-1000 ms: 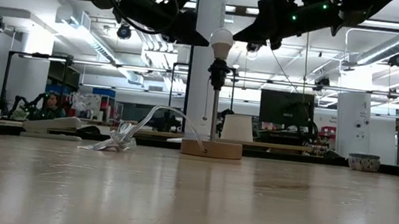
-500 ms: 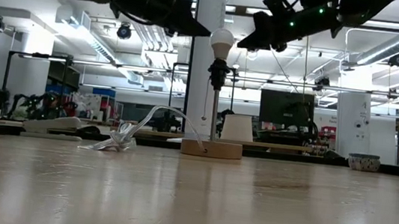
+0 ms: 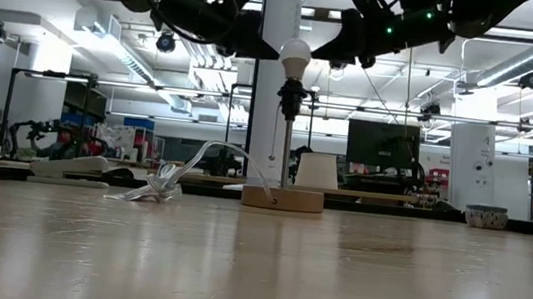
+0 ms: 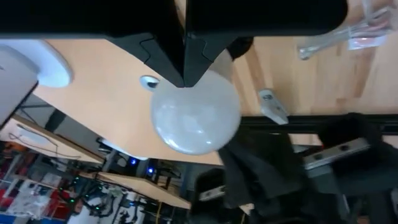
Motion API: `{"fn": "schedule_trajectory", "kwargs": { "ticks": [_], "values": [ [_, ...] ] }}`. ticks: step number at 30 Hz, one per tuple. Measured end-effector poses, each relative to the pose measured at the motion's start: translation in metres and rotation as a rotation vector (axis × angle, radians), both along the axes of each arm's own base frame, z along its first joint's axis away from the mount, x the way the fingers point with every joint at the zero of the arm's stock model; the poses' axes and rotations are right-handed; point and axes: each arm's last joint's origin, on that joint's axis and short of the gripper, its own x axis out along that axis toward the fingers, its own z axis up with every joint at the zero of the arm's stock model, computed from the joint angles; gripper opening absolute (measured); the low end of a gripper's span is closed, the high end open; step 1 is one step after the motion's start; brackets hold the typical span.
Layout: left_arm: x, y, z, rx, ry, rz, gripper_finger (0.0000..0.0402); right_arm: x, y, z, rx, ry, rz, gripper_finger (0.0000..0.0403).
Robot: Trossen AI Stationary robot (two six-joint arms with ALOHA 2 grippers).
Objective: Screw lightbulb
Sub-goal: Insert the lightbulb into the desk lamp
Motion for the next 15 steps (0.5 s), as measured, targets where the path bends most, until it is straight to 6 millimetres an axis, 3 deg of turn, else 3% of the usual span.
{"fn": "schedule_trajectory", "kwargs": {
  "ticks": [15],
  "values": [
    [-0.0072, -0.0019, 0.0032, -0.016, 0.038, 0.033, 0.0, -0.0042, 0.0088, 0.0026, 0.049, 0.018, -0.032, 0.0]
  ]
}}
